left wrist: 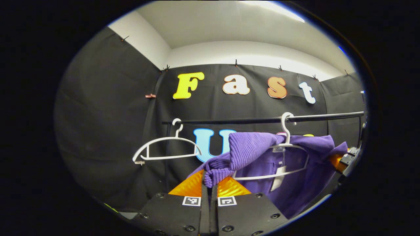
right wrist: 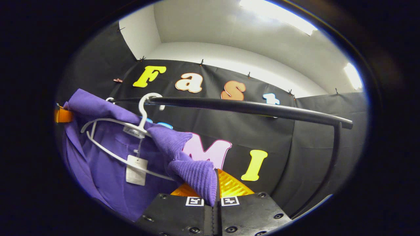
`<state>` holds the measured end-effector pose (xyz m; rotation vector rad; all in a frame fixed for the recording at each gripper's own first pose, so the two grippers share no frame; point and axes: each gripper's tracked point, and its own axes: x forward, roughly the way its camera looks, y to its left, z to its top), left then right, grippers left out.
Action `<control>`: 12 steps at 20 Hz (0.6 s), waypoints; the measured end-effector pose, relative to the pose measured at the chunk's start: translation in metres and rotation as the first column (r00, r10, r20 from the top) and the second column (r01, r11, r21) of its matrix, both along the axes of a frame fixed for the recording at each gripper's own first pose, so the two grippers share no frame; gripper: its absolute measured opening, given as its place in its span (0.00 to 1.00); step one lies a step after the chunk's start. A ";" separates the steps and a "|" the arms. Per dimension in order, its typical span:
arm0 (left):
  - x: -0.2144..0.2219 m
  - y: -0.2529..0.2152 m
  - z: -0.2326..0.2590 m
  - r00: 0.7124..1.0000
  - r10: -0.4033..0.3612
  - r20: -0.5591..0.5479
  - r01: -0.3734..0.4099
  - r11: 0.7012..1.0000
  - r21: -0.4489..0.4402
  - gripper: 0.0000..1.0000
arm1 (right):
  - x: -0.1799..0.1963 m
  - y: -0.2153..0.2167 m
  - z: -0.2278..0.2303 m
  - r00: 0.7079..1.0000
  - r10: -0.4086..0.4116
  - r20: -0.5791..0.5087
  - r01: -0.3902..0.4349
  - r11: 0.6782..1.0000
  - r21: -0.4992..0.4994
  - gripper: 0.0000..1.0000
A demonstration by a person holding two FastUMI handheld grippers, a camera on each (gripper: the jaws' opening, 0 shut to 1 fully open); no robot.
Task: Grasp the clothes on the hanger with both hands and then place them into the laundry hamper below.
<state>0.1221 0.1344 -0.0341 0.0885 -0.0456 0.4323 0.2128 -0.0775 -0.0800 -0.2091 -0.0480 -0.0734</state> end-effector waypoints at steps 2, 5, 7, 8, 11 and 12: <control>0.010 0.020 0.009 1.000 0.018 -0.026 -0.017 0.998 0.062 0.05 | 0.012 -0.014 0.006 0.999 -0.041 0.028 0.042 0.999 -0.028 0.10; 0.032 0.049 0.012 0.998 0.031 -0.060 -0.025 0.994 0.107 0.05 | 0.034 -0.031 0.012 0.990 -0.097 0.098 0.103 0.993 -0.063 0.04; 0.048 0.065 0.001 0.996 0.032 -0.089 -0.024 0.995 0.092 0.03 | 0.056 -0.033 0.005 0.987 -0.117 0.109 0.124 0.990 -0.062 0.05; 0.056 0.072 -0.007 0.993 0.034 -0.113 -0.023 0.995 0.099 0.05 | 0.066 -0.035 0.000 0.986 -0.127 0.113 0.135 0.989 -0.066 0.05; 0.078 0.083 -0.035 0.981 0.006 -0.196 0.017 0.993 0.119 0.05 | 0.092 -0.041 -0.010 0.984 -0.135 0.120 0.145 0.986 -0.081 0.04; 0.086 0.081 -0.046 0.974 -0.018 -0.226 0.044 0.993 0.112 0.03 | 0.100 -0.044 -0.015 0.984 -0.133 0.123 0.144 0.986 -0.087 0.04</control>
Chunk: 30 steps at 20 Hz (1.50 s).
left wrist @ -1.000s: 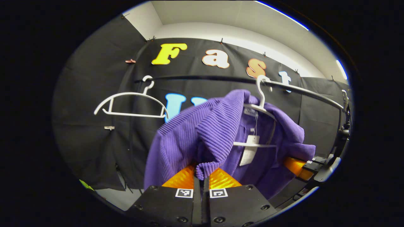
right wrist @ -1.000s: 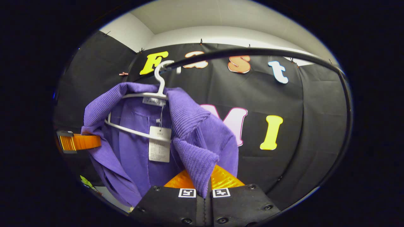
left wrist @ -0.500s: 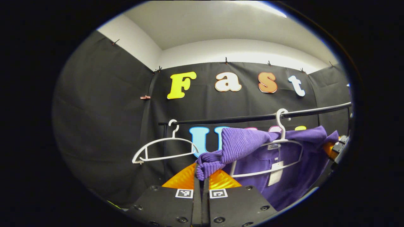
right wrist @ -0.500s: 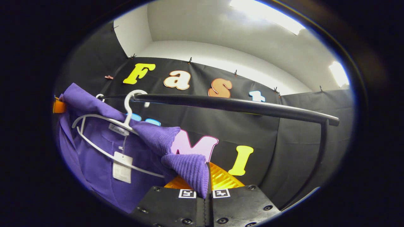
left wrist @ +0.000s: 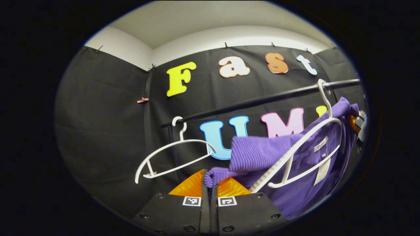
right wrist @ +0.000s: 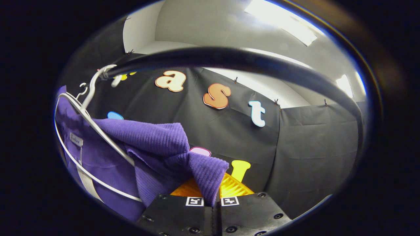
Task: Grasp the clothes on the hanger with both hands and then place them into the laundry hamper below.
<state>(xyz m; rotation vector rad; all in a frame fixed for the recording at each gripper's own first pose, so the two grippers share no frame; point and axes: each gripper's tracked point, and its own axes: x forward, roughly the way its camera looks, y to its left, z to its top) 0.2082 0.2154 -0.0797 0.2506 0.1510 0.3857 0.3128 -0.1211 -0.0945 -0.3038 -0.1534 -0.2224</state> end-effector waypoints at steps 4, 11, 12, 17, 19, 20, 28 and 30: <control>0.009 -0.002 -0.031 0.999 -0.045 -0.013 0.044 0.995 -0.088 0.05 | 0.020 -0.011 -0.025 1.000 -0.015 -0.025 0.014 1.000 -0.021 0.04; 0.010 -0.033 -0.104 0.994 -0.092 -0.065 0.076 0.974 -0.215 0.05 | 0.045 -0.030 -0.106 0.980 -0.045 -0.192 0.041 0.999 -0.025 0.04; 0.012 -0.039 -0.109 0.993 -0.100 -0.060 0.083 0.969 -0.234 0.05 | 0.038 -0.032 -0.120 0.976 -0.053 -0.213 0.051 0.999 -0.014 0.05; 0.002 -0.080 -0.145 0.986 -0.150 -0.078 0.121 0.948 -0.295 0.05 | -0.002 -0.018 -0.192 0.927 0.015 -0.374 0.016 0.997 0.080 0.05; 0.001 -0.094 -0.158 0.979 -0.170 -0.108 0.132 0.945 -0.299 0.05 | -0.024 0.009 -0.200 0.912 0.085 -0.401 -0.047 0.993 0.104 0.09; -0.001 -0.101 -0.167 0.975 -0.181 -0.126 0.135 0.941 -0.312 0.05 | -0.035 0.027 -0.201 0.901 0.131 -0.413 -0.084 0.988 0.130 0.08; -0.023 -0.149 -0.212 0.950 -0.242 -0.199 0.147 0.905 -0.399 0.05 | -0.109 0.179 -0.229 0.697 0.513 -0.501 -0.318 0.847 0.425 0.08; -0.029 -0.151 -0.224 0.948 -0.235 -0.215 0.130 0.901 -0.413 0.05 | -0.115 0.191 -0.238 0.670 0.532 -0.517 -0.324 0.837 0.442 0.09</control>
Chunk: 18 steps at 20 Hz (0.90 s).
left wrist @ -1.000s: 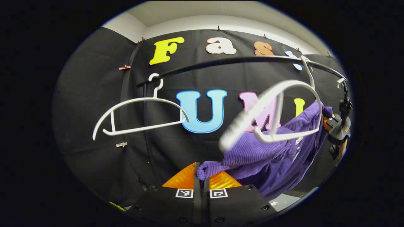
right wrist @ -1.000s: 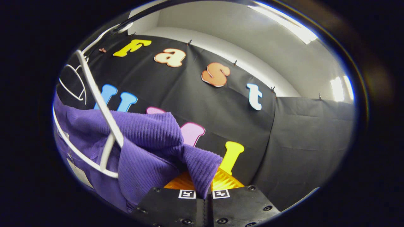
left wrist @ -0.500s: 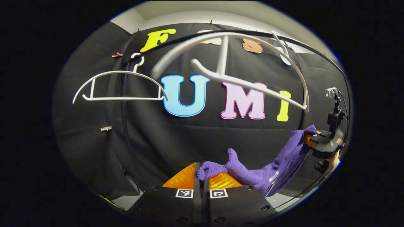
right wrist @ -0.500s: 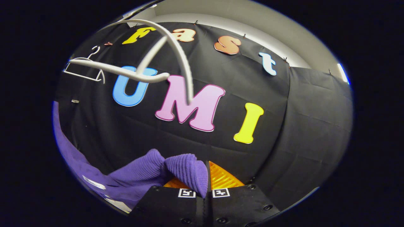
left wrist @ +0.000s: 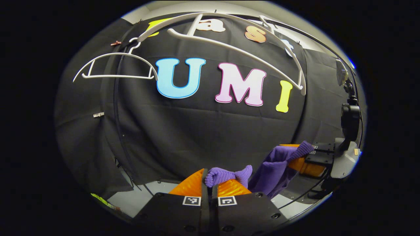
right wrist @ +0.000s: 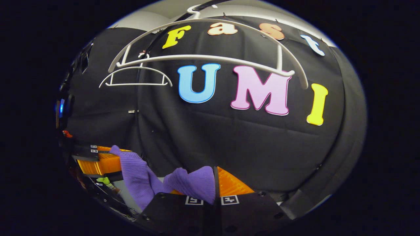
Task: Grasp the clothes on the hanger with both hands and then place them into the laundry hamper below.
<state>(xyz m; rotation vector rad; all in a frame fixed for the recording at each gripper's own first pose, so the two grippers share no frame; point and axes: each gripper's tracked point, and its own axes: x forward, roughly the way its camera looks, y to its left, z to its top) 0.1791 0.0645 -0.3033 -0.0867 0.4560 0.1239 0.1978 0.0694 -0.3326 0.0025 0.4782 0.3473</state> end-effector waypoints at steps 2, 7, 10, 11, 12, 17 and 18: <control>0.001 0.003 -0.010 1.000 0.015 -0.022 -0.015 1.000 -0.004 0.05 | -0.001 0.007 -0.013 1.000 0.003 -0.031 -0.002 1.000 0.011 0.09; 0.001 0.007 -0.047 0.995 0.026 -0.092 -0.025 1.000 0.014 0.05 | -0.016 0.026 -0.047 0.992 0.050 -0.118 -0.049 0.999 0.007 0.11; 0.003 0.008 -0.051 0.995 0.029 -0.094 -0.029 1.000 0.002 0.06 | -0.014 0.036 -0.044 0.991 0.070 -0.116 -0.066 0.997 0.035 0.11; 0.002 0.008 -0.051 0.995 0.035 -0.097 -0.035 0.999 -0.002 0.06 | -0.017 0.043 -0.042 0.989 0.079 -0.123 -0.073 0.996 0.055 0.11; 0.002 0.008 -0.050 0.995 0.040 -0.093 -0.041 0.999 -0.008 0.05 | -0.021 0.055 -0.038 0.987 0.098 -0.128 -0.088 0.993 0.081 0.11; -0.003 0.020 -0.060 0.988 0.102 -0.119 -0.107 0.994 -0.034 0.06 | -0.032 0.090 -0.048 0.971 0.152 -0.182 -0.133 0.985 0.113 0.12; -0.008 0.027 -0.065 0.985 0.114 -0.133 -0.121 0.992 -0.045 0.06 | -0.036 0.094 -0.054 0.967 0.155 -0.202 -0.133 0.984 0.118 0.11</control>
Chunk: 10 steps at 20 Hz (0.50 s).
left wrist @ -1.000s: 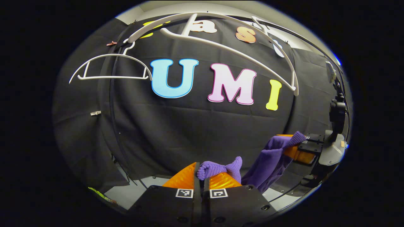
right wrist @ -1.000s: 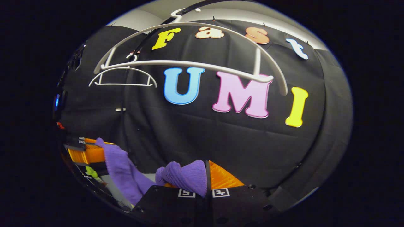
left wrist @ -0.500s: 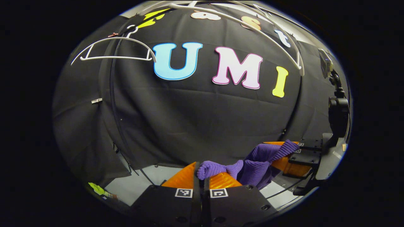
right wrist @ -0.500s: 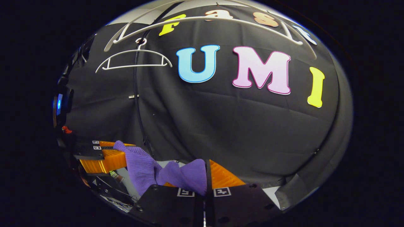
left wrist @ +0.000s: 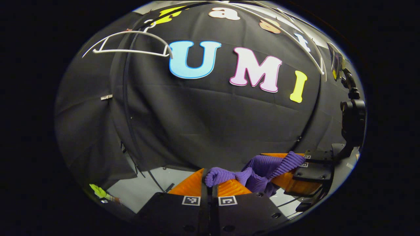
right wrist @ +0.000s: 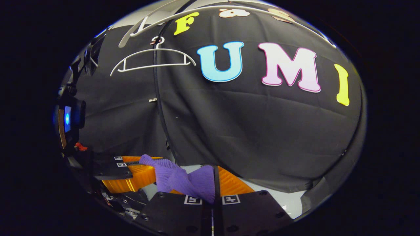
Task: Grasp the clothes on the hanger with both hands and then place them into the laundry hamper below.
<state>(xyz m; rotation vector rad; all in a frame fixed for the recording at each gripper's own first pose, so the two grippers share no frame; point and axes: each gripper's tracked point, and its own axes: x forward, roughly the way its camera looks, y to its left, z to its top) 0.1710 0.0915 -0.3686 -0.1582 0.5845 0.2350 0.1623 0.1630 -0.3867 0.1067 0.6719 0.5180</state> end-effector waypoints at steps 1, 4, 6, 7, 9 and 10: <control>-0.003 0.003 -0.004 1.000 0.006 -0.013 -0.006 1.000 -0.005 0.06 | -0.005 0.003 -0.005 1.000 0.007 -0.011 -0.007 1.000 -0.005 0.11; -0.008 0.001 -0.013 0.999 -0.009 -0.036 0.009 1.000 -0.004 0.11 | -0.009 0.002 -0.014 0.999 0.031 -0.032 -0.031 0.999 -0.026 0.12; -0.010 -0.002 -0.016 0.999 -0.012 -0.047 0.012 1.000 0.000 0.15 | -0.009 0.000 -0.017 0.998 0.019 -0.055 -0.021 0.999 -0.036 0.20; -0.012 -0.002 -0.017 0.999 -0.012 -0.053 0.012 1.000 0.002 0.18 | -0.012 -0.002 -0.019 0.998 0.018 -0.058 -0.020 0.999 -0.033 0.11; -0.013 0.004 -0.016 0.999 -0.001 -0.053 0.002 1.000 0.017 0.46 | -0.018 -0.020 -0.025 0.998 0.010 -0.063 -0.014 0.997 -0.072 0.43; -0.019 0.011 -0.007 0.998 0.011 -0.058 -0.009 0.999 0.030 0.72 | -0.020 -0.028 -0.035 0.998 0.013 -0.066 -0.020 0.994 -0.106 0.64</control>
